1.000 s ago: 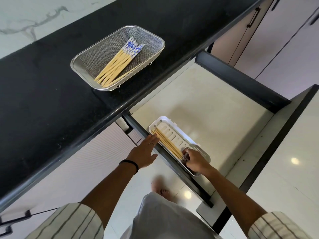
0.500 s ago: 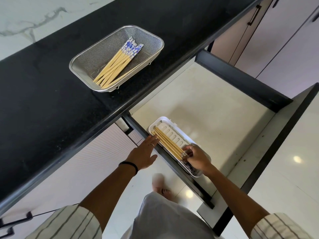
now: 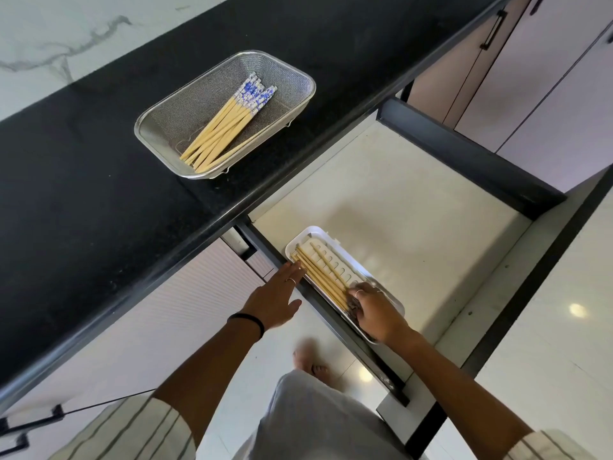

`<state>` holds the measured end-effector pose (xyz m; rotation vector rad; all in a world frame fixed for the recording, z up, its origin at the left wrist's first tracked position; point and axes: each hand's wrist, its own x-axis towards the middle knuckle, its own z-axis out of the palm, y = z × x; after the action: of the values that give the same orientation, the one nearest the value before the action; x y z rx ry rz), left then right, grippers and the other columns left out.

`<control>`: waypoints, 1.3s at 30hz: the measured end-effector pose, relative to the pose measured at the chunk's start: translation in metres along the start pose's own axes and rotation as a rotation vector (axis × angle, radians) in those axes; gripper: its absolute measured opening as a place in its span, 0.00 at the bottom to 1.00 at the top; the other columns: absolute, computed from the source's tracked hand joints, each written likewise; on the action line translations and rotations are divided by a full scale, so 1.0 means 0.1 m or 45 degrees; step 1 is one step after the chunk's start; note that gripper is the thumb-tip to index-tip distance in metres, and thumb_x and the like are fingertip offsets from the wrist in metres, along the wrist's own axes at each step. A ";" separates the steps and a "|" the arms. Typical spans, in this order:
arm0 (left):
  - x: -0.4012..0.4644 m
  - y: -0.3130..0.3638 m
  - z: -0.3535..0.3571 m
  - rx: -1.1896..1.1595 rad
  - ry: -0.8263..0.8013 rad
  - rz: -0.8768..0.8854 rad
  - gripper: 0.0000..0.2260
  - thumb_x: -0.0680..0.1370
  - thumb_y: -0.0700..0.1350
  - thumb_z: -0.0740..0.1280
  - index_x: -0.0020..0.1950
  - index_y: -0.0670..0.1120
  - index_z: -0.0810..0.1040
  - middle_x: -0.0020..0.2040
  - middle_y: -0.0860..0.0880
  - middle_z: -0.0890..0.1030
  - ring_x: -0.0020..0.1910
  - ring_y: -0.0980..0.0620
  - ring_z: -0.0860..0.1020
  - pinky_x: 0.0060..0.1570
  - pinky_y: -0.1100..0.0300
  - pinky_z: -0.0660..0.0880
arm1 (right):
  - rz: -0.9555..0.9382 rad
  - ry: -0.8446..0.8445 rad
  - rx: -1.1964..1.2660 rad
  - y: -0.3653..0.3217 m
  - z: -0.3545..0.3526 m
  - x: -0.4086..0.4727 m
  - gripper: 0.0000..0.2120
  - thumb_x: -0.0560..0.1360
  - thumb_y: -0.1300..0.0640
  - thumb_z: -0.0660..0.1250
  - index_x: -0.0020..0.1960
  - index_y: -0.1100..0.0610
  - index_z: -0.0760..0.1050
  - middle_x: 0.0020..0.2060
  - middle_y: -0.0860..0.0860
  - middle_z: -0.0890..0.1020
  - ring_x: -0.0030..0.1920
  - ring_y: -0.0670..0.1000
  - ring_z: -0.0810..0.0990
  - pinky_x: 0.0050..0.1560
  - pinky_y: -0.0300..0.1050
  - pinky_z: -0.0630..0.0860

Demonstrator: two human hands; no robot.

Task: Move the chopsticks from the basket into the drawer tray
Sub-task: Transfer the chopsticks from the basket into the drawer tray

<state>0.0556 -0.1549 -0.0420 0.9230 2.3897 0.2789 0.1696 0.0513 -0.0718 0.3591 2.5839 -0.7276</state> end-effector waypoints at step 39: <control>0.00 0.10 -0.10 -0.024 -0.076 -0.038 0.31 0.81 0.50 0.60 0.78 0.49 0.46 0.79 0.52 0.44 0.78 0.53 0.45 0.74 0.54 0.57 | -0.255 -0.056 -0.082 0.11 0.07 -0.09 0.27 0.78 0.63 0.58 0.75 0.51 0.61 0.77 0.44 0.55 0.76 0.49 0.57 0.75 0.46 0.60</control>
<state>0.0556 -0.1478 -0.0298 0.8741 2.3405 0.2591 0.1834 0.0551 -0.0780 0.0635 2.6188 -0.7090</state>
